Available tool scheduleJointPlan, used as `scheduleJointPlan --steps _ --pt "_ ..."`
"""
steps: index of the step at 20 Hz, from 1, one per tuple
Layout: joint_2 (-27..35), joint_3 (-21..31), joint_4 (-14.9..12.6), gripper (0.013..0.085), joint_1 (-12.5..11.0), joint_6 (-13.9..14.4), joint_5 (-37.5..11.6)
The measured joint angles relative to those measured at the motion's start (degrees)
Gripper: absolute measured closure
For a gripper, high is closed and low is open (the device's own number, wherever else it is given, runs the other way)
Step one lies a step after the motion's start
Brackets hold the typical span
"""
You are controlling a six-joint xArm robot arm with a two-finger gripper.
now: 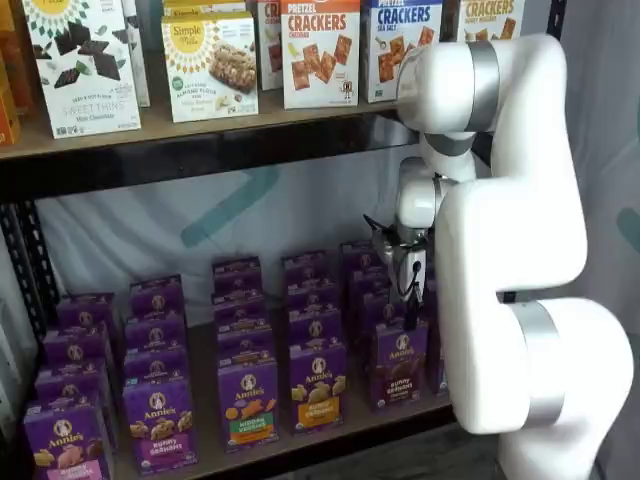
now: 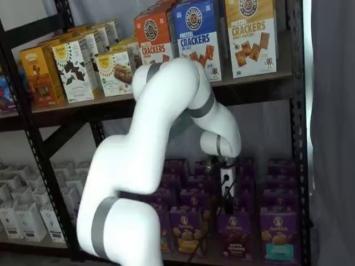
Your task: Pick up the purple box with a brown patch in the center, on the bottom shelf, the fifth box from the left
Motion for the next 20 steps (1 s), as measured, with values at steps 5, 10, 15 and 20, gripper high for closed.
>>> scheduleJointPlan --steps 5,10,15,20 --pt "-0.25 2.09 -4.59 0.013 0.41 4.26 -3.45" --pt "0.36 2.04 -4.5 0.013 0.55 4.32 -3.58" --pt "0.79 1.0 -4.11 0.013 -0.17 3.3 -2.08" --pt "2.86 -1.32 -4.01 0.013 -0.23 3.16 -1.11"
